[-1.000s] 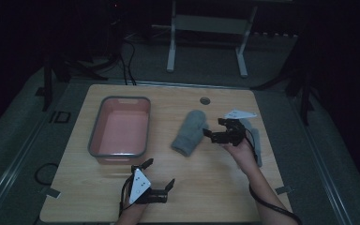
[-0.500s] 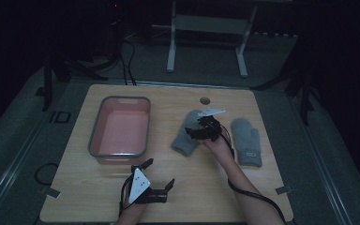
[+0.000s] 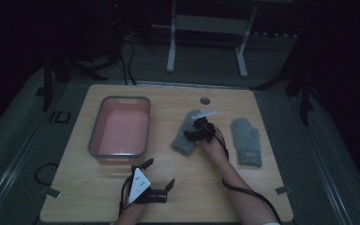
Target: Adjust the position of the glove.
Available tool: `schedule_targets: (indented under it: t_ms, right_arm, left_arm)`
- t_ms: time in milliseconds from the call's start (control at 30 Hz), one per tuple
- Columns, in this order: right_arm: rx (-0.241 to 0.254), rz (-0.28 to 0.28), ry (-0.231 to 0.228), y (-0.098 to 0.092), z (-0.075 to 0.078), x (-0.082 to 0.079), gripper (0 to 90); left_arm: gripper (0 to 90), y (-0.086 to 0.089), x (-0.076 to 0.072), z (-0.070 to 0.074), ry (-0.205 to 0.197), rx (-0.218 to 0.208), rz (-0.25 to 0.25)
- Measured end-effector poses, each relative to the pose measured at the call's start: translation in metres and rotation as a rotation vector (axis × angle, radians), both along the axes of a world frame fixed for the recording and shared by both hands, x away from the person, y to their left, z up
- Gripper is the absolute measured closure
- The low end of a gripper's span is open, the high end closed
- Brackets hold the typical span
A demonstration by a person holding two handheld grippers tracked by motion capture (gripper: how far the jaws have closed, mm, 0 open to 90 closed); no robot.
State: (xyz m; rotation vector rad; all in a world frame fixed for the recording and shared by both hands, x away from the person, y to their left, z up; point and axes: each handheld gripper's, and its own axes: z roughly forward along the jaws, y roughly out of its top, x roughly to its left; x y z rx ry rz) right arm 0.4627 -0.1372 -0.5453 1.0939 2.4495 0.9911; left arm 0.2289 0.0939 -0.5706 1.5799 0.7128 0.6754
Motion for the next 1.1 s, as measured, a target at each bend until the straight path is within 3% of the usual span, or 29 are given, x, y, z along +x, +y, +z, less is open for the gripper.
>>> schedule_targets:
  t_ms: [133,167,233,300,533,600,633,700,767,800,833,900,1100]
  right_arm:
    - [-0.023,0.011,0.001,-0.001,0.001,0.002,64.8]
    - [-0.023,0.011,0.001,-0.001,0.001,0.002,64.8]
    - [-0.029,0.024,-0.004,0.000,0.003,0.001,78.0]
    - [-0.035,0.033,-0.008,0.000,0.006,0.000,81.3]
    - [-0.016,0.073,-0.026,-0.010,0.026,-0.005,82.6]
    - [0.010,0.126,-0.045,-0.019,0.039,-0.013,82.6]
    - [0.010,0.126,-0.045,-0.019,0.039,-0.013,82.6]
    - [0.033,0.202,-0.060,-0.026,0.051,-0.025,82.6]
    - [0.035,0.229,-0.062,-0.028,0.054,-0.030,82.6]
    - [0.037,0.293,-0.077,-0.032,0.059,-0.041,82.6]
    - [0.037,0.293,-0.077,-0.032,0.059,-0.041,82.6]
    - [0.046,0.358,-0.088,-0.037,0.064,-0.055,82.5]
    - [0.056,0.425,-0.084,-0.051,0.063,-0.072,82.4]
  left_arm:
    - [0.1,0.000,0.000,0.000,0.001,0.002,0.000]
    - [0.1,0.000,0.000,0.000,0.001,0.002,0.000]
    - [0.1,0.000,0.000,0.000,-0.001,0.004,0.001]
    - [0.1,0.000,0.000,0.000,0.000,0.004,0.001]
    - [0.1,0.000,0.000,0.000,-0.001,0.002,0.000]
    - [0.1,0.000,0.000,0.000,-0.001,0.003,0.001]
    - [0.1,0.000,0.000,0.000,-0.001,0.003,0.001]
    - [0.1,0.000,0.000,0.000,-0.001,0.003,0.003]
    - [0.1,0.000,0.000,0.000,-0.001,0.001,0.004]
    - [0.1,0.000,0.000,0.000,0.000,0.002,0.004]
    - [0.1,0.000,0.000,0.000,0.001,-0.001,0.004]
    - [0.1,0.000,0.000,0.000,-0.001,0.001,0.007]
    - [0.1,-0.001,0.000,0.000,-0.002,0.003,0.008]
